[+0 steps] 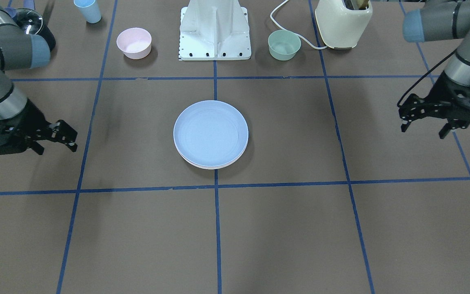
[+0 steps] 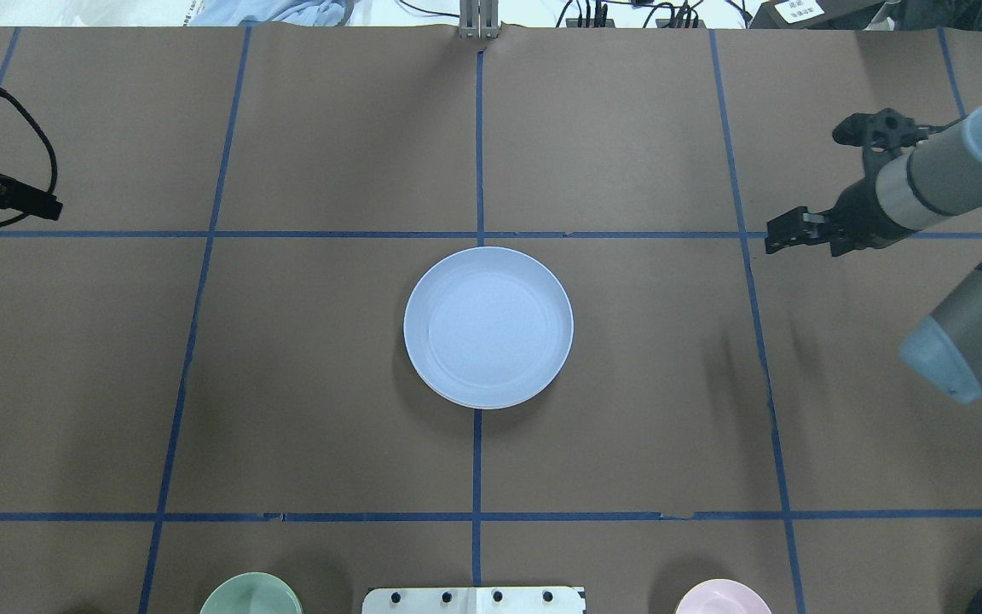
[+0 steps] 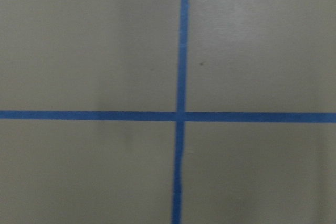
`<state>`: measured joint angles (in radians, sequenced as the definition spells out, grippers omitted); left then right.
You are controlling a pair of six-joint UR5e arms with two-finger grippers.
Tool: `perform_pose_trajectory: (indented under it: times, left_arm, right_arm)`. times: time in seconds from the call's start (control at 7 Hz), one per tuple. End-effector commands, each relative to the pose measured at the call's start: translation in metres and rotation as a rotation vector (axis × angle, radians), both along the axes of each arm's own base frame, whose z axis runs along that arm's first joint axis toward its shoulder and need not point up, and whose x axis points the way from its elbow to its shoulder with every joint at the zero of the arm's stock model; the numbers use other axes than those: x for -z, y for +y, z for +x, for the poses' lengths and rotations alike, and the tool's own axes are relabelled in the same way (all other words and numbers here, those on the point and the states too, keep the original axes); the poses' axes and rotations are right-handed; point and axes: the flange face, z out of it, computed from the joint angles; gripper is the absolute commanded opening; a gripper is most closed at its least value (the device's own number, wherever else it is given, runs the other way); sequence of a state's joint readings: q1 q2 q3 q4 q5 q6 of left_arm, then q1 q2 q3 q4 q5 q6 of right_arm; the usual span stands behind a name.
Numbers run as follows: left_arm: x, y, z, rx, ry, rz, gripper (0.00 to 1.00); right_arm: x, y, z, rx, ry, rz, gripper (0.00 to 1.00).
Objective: Stack three plates with pink and blue
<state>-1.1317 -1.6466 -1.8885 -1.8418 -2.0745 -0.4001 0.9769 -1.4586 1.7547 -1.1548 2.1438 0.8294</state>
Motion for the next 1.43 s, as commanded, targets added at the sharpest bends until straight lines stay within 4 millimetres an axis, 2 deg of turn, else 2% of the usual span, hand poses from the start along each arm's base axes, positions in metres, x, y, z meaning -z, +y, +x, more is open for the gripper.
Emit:
perform_pose_trajectory:
  times: [0.0, 0.14, 0.29, 0.43, 0.57, 0.71, 1.0, 1.14, 1.29]
  left_arm:
    - [-0.056, -0.015, -0.108, -0.065, -0.079, 0.085, 1.00]
    - [-0.088, -0.018, -0.155, -0.067, -0.127, 0.100, 1.00]
    - [-0.102, -0.011, -0.181, -0.060, -0.135, 0.099, 1.00]
    - [-0.121, 0.001, -0.180, -0.064, -0.123, 0.067, 1.00]
    - [-0.129, 0.002, -0.181, -0.063, -0.126, 0.051, 1.00]
    - [-0.158, 0.021, -0.184, -0.071, -0.138, 0.002, 1.00]
    - [-0.169, 0.025, -0.183, -0.064, -0.128, -0.031, 1.00]
    - [-0.176, 0.029, -0.184, -0.065, -0.129, -0.051, 1.00]
    - [-0.184, 0.031, -0.184, -0.068, -0.130, -0.090, 1.00]
  right_arm:
    - [-0.086, 0.010, 0.115, 0.109, 0.076, 0.101, 1.00]
    - [-0.115, 0.014, 0.164, 0.142, 0.090, 0.149, 1.00]
    - [-0.148, 0.023, 0.202, 0.176, 0.117, 0.185, 1.00]
    - [-0.166, 0.035, 0.232, 0.150, 0.132, 0.166, 1.00]
    - [-0.184, 0.032, 0.233, 0.149, 0.142, 0.137, 1.00]
    - [-0.193, 0.042, 0.235, 0.154, 0.139, 0.127, 1.00]
    - [-0.198, 0.044, 0.240, 0.134, 0.141, 0.079, 1.00]
    - [-0.178, 0.044, 0.254, 0.108, 0.141, 0.015, 1.00]
    - [-0.147, 0.047, 0.261, 0.101, 0.145, -0.043, 1.00]
